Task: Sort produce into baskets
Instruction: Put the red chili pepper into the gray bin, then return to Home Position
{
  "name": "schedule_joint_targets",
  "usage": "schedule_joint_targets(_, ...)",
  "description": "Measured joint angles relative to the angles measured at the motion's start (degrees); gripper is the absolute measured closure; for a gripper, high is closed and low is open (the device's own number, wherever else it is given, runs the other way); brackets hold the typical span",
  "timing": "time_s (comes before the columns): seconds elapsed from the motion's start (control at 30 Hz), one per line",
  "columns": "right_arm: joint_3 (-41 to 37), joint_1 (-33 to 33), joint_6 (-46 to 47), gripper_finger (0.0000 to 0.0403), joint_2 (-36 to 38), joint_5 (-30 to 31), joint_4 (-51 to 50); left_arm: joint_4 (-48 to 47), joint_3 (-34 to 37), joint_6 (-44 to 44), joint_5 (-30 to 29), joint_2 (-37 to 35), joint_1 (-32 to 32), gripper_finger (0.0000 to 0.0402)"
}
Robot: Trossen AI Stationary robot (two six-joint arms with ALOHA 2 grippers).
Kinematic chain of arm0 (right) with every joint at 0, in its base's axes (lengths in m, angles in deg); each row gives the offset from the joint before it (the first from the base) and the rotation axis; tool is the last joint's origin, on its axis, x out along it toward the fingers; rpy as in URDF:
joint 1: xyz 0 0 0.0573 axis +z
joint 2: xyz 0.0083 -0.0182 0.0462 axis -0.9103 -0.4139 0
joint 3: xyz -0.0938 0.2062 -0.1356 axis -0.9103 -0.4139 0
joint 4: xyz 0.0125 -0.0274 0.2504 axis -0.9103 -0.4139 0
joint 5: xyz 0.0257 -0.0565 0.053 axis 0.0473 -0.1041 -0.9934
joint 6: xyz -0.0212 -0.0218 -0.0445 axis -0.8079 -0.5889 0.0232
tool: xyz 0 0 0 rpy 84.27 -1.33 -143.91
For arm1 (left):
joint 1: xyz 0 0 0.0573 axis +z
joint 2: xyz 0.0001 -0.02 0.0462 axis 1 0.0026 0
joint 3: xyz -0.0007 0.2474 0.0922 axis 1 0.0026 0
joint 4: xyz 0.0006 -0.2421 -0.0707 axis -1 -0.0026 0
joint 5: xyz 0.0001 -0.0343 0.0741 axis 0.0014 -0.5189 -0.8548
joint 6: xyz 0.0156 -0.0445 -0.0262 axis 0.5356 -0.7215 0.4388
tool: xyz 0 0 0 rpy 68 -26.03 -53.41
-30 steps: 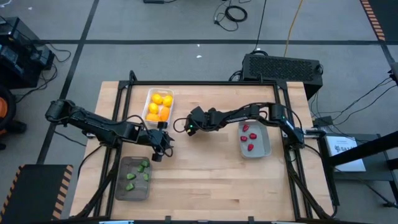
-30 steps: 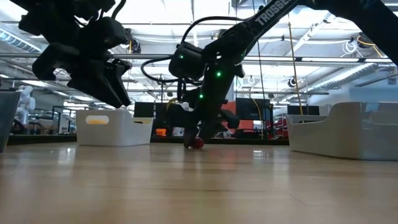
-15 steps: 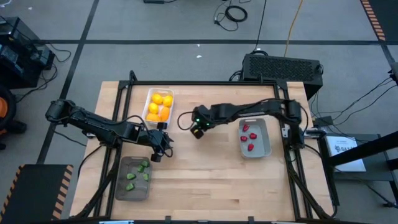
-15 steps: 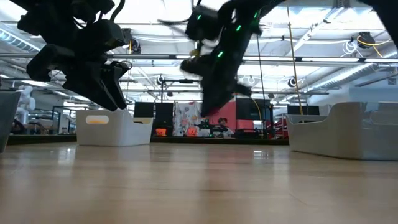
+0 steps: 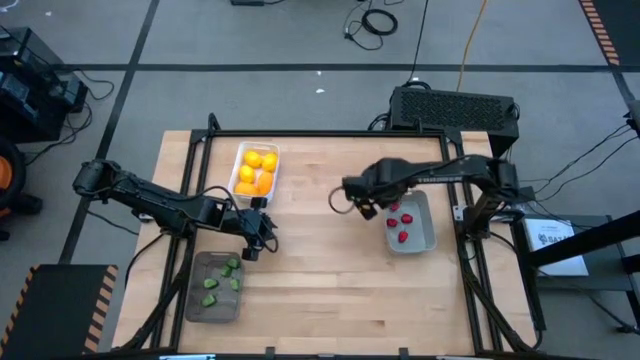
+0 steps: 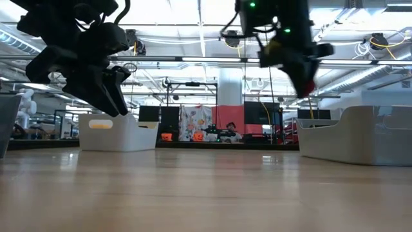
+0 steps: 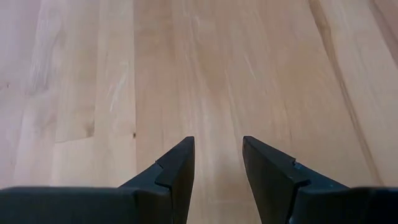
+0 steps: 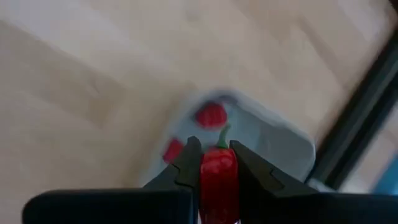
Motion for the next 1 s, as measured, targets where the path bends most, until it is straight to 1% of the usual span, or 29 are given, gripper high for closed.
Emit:
schedule_joint_targets(0.13,-3.74,2.86,3.26,0.034,0.07,-0.08,-4.39,0.09,0.0,-1.48,0.0,0.0,-0.5,0.0258)
schedule_joint_targets(0.23,-7.53,4.11,3.68,0.0334,0.09,1.16,-3.73,0.41,0.0,-2.93,0.02,0.0,-1.34,0.0258)
schedule_joint_targets(0.27,-8.73,4.37,3.71,0.033,0.09,0.68,-3.44,0.76,0.0,-3.33,0.02,0.0,-1.69,0.0258)
schedule_joint_targets(0.33,-10.53,4.62,3.69,0.0321,0.09,-2.31,-2.8,1.45,0.0,-4.39,0.03,0.0,-2.42,0.0258)
schedule_joint_targets(0.43,-12.34,4.61,3.57,0.0301,0.09,-5.02,-2.74,2.66,0.0,-5.53,0.02,0.0,-3.57,0.0258)
schedule_joint_targets(0.77,-12.8,4.59,-2.59,0.0225,0.71,-4.49,-2.31,6.48,0.0,-7.47,0.04,-0.13,-6.96,0.0258)
schedule_joint_targets(0.87,-12.8,4.58,-4.56,0.0207,2.97,-3.88,-0.13,6.59,0.04,-7.47,0.38,-2.73,-8.34,0.0258)
schedule_joint_targets(0.93,-12.8,4.83,-6.9,0.0197,5.27,-1.92,2.5,6.52,0.04,-7.89,0.42,-5.99,-9.08,0.0258)
schedule_joint_targets(1.0,-12.8,5.22,-9.91,0.019,8.24,1.3,6.69,6.48,0.04,-8.55,0.27,-10.48,-9.55,0.0258)
